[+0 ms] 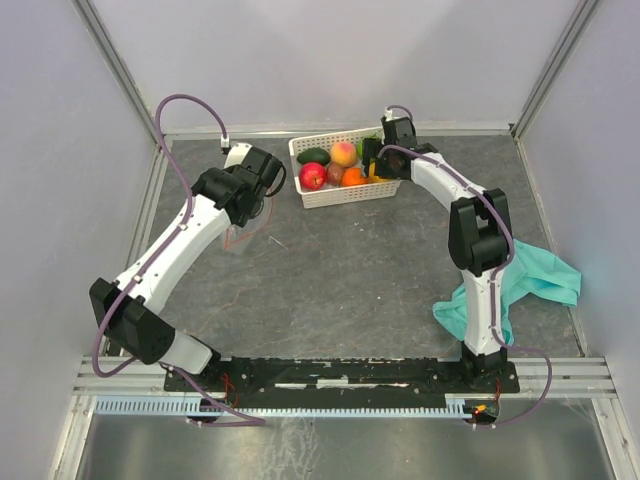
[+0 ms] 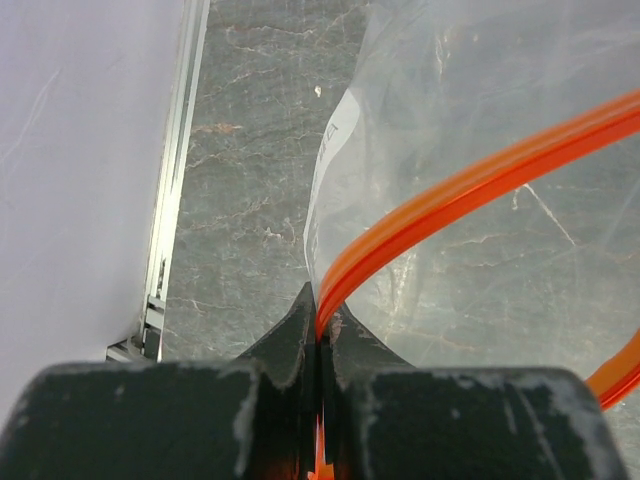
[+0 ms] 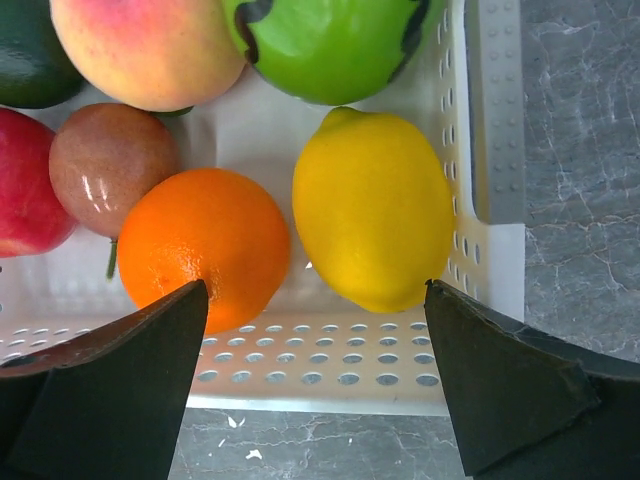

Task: Place the food in the zip-top bag and seal the zipper
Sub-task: Move the bin to the center of the board, then pick up the fake fruit from the bin.

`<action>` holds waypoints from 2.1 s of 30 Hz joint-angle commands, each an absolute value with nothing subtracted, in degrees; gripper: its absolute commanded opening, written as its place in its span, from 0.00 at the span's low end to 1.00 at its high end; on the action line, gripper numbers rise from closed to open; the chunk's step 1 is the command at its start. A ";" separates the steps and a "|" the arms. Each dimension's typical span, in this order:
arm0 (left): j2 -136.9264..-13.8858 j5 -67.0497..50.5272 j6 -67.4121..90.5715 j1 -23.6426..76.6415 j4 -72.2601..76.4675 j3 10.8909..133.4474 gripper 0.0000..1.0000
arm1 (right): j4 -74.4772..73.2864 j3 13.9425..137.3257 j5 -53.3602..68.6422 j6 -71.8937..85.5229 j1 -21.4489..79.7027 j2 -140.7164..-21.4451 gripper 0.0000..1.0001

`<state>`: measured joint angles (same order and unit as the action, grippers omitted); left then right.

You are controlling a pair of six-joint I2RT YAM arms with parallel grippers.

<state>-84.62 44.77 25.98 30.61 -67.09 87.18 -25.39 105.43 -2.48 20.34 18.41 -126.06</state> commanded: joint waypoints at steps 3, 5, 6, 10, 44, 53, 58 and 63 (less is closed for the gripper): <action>-84.03 43.85 23.01 30.32 -64.63 86.47 0.03 | -28.26 97.66 -4.62 23.24 16.05 -120.78 0.98; -84.01 43.45 23.03 30.32 -64.27 86.18 0.03 | -28.39 94.38 -4.84 23.91 15.31 -118.56 0.98; -83.92 42.99 22.96 30.34 -64.05 86.08 0.03 | -28.45 92.74 -4.83 24.15 14.95 -117.41 0.98; -84.02 41.67 22.69 30.37 -63.34 86.09 0.03 | -28.84 87.14 -5.66 23.54 14.27 -112.63 0.98; -83.94 29.53 22.48 30.43 -60.83 86.74 0.03 | -27.92 96.94 -5.89 20.10 18.15 -117.52 0.97; -83.64 27.78 23.35 30.52 -60.78 86.10 0.03 | -29.73 96.94 -5.66 19.28 18.19 -122.05 0.96; -83.19 26.96 23.81 30.56 -60.78 85.53 0.03 | -28.78 96.00 -5.90 18.75 18.19 -122.25 0.93; -82.01 25.98 24.23 30.56 -60.78 85.22 0.03 | -28.64 95.46 -5.60 18.12 18.19 -120.42 0.80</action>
